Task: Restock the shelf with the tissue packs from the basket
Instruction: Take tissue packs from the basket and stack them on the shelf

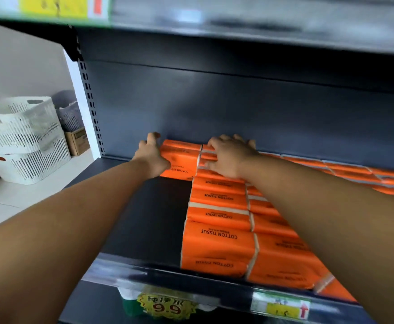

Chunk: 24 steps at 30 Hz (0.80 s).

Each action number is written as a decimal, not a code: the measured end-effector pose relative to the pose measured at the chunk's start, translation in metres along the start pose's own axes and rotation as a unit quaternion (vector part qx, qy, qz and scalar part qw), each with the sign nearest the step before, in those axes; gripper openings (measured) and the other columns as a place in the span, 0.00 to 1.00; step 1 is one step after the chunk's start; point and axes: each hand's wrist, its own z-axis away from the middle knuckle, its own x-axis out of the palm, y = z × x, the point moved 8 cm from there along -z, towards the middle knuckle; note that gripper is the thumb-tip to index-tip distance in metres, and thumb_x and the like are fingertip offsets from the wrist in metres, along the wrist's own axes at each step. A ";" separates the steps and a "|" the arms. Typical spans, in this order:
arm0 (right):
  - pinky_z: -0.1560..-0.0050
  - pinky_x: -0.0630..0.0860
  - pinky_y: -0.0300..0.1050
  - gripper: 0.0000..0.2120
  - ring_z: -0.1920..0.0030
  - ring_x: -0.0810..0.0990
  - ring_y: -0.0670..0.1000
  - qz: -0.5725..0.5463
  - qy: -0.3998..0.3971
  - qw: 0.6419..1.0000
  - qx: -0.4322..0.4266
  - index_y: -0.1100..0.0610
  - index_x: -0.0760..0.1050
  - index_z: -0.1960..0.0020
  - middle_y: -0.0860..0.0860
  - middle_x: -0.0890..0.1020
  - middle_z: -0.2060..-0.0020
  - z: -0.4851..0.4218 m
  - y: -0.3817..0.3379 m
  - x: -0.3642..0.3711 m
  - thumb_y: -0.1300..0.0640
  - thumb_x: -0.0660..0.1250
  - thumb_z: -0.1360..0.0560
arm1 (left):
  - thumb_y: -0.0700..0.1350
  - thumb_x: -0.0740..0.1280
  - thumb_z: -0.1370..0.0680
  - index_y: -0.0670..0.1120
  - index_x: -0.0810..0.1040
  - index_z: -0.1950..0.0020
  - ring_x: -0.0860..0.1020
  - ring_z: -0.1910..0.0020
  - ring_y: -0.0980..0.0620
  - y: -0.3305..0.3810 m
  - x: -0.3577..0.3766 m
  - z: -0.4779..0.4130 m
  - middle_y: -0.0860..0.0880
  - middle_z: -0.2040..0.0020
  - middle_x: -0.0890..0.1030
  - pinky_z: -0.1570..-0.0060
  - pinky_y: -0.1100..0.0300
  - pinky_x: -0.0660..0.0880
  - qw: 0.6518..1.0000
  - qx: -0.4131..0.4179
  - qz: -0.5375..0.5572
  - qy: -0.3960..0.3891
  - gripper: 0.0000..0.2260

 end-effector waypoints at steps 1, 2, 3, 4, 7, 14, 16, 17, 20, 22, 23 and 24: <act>0.35 0.67 0.58 0.27 0.32 0.67 0.57 0.000 0.001 1.000 -0.002 0.50 0.66 0.31 0.51 0.70 0.32 0.008 0.004 -0.007 0.40 0.66 0.26 | 0.40 0.70 0.31 0.52 0.58 0.26 0.73 0.40 0.39 0.010 -0.009 0.007 0.43 0.34 0.67 0.46 0.49 0.74 0.999 0.014 -0.031 0.014 0.36; 0.36 0.69 0.57 0.26 0.33 0.68 0.57 0.000 0.002 1.000 -0.002 0.51 0.67 0.32 0.51 0.70 0.32 0.016 0.008 -0.012 0.44 0.67 0.26 | 0.41 0.69 0.31 0.52 0.59 0.27 0.73 0.40 0.38 0.021 -0.015 0.015 0.43 0.35 0.68 0.42 0.46 0.73 0.997 0.030 -0.062 0.020 0.35; 0.37 0.70 0.56 0.25 0.34 0.70 0.57 0.000 0.006 1.000 -0.001 0.51 0.67 0.32 0.52 0.71 0.33 0.026 0.013 -0.020 0.46 0.68 0.27 | 0.42 0.69 0.31 0.52 0.59 0.27 0.73 0.39 0.38 0.033 -0.019 0.025 0.43 0.35 0.68 0.40 0.45 0.73 0.994 0.051 -0.095 0.018 0.35; 0.37 0.71 0.55 0.24 0.35 0.71 0.57 -0.002 0.006 1.000 0.002 0.51 0.68 0.33 0.52 0.72 0.34 0.035 0.018 -0.024 0.48 0.68 0.27 | 0.43 0.69 0.31 0.52 0.59 0.27 0.73 0.39 0.38 0.042 -0.019 0.034 0.43 0.35 0.68 0.40 0.45 0.72 0.990 0.067 -0.126 0.007 0.34; 0.39 0.73 0.52 0.22 0.37 0.73 0.57 -0.001 0.006 1.000 0.013 0.50 0.69 0.36 0.52 0.74 0.36 0.066 0.038 -0.041 0.51 0.67 0.28 | 0.48 0.69 0.29 0.51 0.60 0.27 0.73 0.39 0.39 0.074 -0.017 0.065 0.43 0.36 0.69 0.41 0.47 0.72 0.971 0.120 -0.205 -0.032 0.32; 0.37 0.72 0.46 0.24 0.36 0.73 0.57 -0.011 -0.022 0.997 0.068 0.52 0.68 0.32 0.55 0.73 0.34 0.146 0.103 -0.077 0.51 0.68 0.26 | 0.51 0.67 0.27 0.51 0.60 0.26 0.72 0.35 0.39 0.136 -0.009 0.129 0.43 0.32 0.70 0.37 0.48 0.72 0.943 0.177 -0.270 -0.077 0.30; 0.37 0.71 0.44 0.25 0.36 0.74 0.57 -0.030 -0.019 0.996 0.085 0.54 0.69 0.32 0.56 0.74 0.34 0.169 0.118 -0.085 0.49 0.68 0.26 | 0.49 0.67 0.26 0.49 0.61 0.25 0.72 0.35 0.40 0.155 -0.008 0.148 0.41 0.31 0.70 0.38 0.54 0.72 0.941 0.191 -0.267 -0.080 0.30; 0.37 0.71 0.44 0.25 0.36 0.74 0.58 -0.038 -0.015 0.995 0.090 0.55 0.68 0.31 0.56 0.74 0.34 0.179 0.124 -0.089 0.48 0.69 0.26 | 0.48 0.67 0.25 0.48 0.61 0.25 0.72 0.35 0.40 0.165 -0.008 0.156 0.41 0.31 0.70 0.39 0.55 0.71 0.940 0.198 -0.266 -0.077 0.30; 0.39 0.71 0.44 0.25 0.36 0.75 0.57 -0.050 -0.012 0.993 0.102 0.56 0.68 0.32 0.56 0.76 0.35 0.215 0.134 -0.094 0.52 0.69 0.26 | 0.49 0.68 0.26 0.46 0.65 0.28 0.72 0.34 0.41 0.184 0.000 0.188 0.40 0.31 0.72 0.37 0.55 0.71 0.938 0.219 -0.255 -0.081 0.28; 0.41 0.71 0.43 0.24 0.37 0.76 0.57 -0.051 -0.010 0.993 0.105 0.56 0.69 0.32 0.56 0.77 0.36 0.236 0.138 -0.091 0.53 0.69 0.27 | 0.50 0.68 0.27 0.45 0.68 0.30 0.72 0.34 0.41 0.190 0.013 0.208 0.41 0.32 0.73 0.37 0.53 0.72 0.937 0.231 -0.248 -0.089 0.27; 0.41 0.71 0.43 0.24 0.38 0.76 0.57 -0.054 -0.010 0.993 0.106 0.55 0.69 0.32 0.56 0.77 0.37 0.247 0.139 -0.087 0.53 0.69 0.27 | 0.50 0.68 0.27 0.45 0.68 0.30 0.73 0.35 0.41 0.192 0.020 0.220 0.41 0.33 0.74 0.38 0.53 0.72 0.935 0.237 -0.245 -0.096 0.27; 0.42 0.72 0.43 0.24 0.38 0.76 0.57 -0.060 -0.013 0.993 0.104 0.55 0.70 0.33 0.56 0.78 0.37 0.257 0.139 -0.083 0.53 0.69 0.27 | 0.49 0.68 0.26 0.45 0.68 0.30 0.73 0.36 0.41 0.195 0.027 0.232 0.41 0.34 0.74 0.40 0.54 0.73 0.934 0.246 -0.240 -0.101 0.26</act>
